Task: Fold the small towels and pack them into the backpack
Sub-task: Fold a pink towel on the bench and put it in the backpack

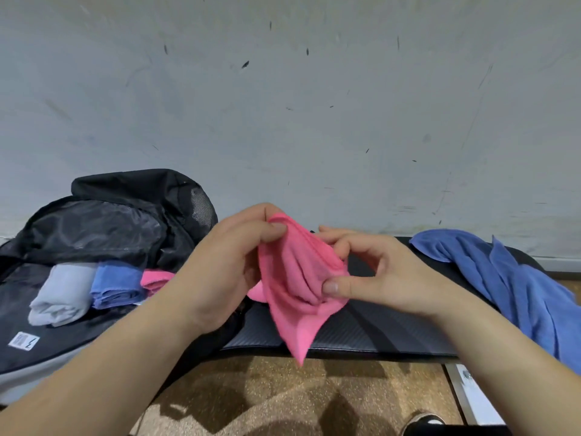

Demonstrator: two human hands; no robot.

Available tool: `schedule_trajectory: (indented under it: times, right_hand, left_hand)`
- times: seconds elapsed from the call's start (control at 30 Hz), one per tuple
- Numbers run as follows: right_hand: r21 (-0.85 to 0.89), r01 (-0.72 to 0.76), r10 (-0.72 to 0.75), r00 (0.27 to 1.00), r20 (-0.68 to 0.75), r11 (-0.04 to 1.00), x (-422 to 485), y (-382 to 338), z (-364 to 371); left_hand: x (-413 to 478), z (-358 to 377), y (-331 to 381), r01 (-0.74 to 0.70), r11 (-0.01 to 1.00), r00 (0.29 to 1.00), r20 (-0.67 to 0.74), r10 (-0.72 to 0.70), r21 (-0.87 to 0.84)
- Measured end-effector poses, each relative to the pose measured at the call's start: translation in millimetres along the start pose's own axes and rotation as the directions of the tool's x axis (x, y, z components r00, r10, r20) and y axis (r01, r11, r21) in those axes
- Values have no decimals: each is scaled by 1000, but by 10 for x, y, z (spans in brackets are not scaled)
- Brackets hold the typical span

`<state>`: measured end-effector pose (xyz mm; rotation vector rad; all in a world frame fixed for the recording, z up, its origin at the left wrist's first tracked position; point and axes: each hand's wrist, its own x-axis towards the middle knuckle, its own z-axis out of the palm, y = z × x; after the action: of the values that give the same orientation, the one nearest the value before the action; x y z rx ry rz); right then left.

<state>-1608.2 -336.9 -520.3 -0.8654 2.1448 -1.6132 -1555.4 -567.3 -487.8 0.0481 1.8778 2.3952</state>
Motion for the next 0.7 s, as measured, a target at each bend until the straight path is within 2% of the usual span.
schedule_trajectory:
  times: [0.07, 0.17, 0.23, 0.33, 0.4, 0.5, 0.6, 0.7]
  right_hand:
    - [27, 10, -11, 999, 34, 1000, -97, -81, -31]
    - [-49, -56, 58, 997, 50, 997, -199, -90, -87]
    - [-67, -88, 91, 995, 42, 994, -250, -59, -118]
    - [-65, -124, 124, 992, 6, 990, -337, 3, -190]
    - [-3, -157, 157, 985, -66, 988, -369, 53, -265]
    - [70, -196, 206, 953, -221, 978, -349, 167, -362]
    - [92, -207, 227, 884, -408, 974, -272, 277, -411]
    - [-31, -198, 150, 826, -543, 980, -204, 294, -451]
  left_hand:
    - [-66, -7, 105, -47, 996, 998, -36, 45, -79]
    - [-131, -58, 203, -114, 978, 991, -86, 100, -173]
    - [-136, -131, 228, -150, 976, 981, -148, 127, -158]
    - [-100, -248, 196, -120, 993, 949, -295, 115, 0]
    - [-71, -340, 121, -69, 989, 926, -361, 112, 131]
    - [-39, -464, -18, -4, 942, 925, -357, 131, 336]
    - [-15, -515, -87, -6, 854, 937, -296, 187, 520]
    - [47, -529, -116, 7, 827, 916, -335, 220, 562]
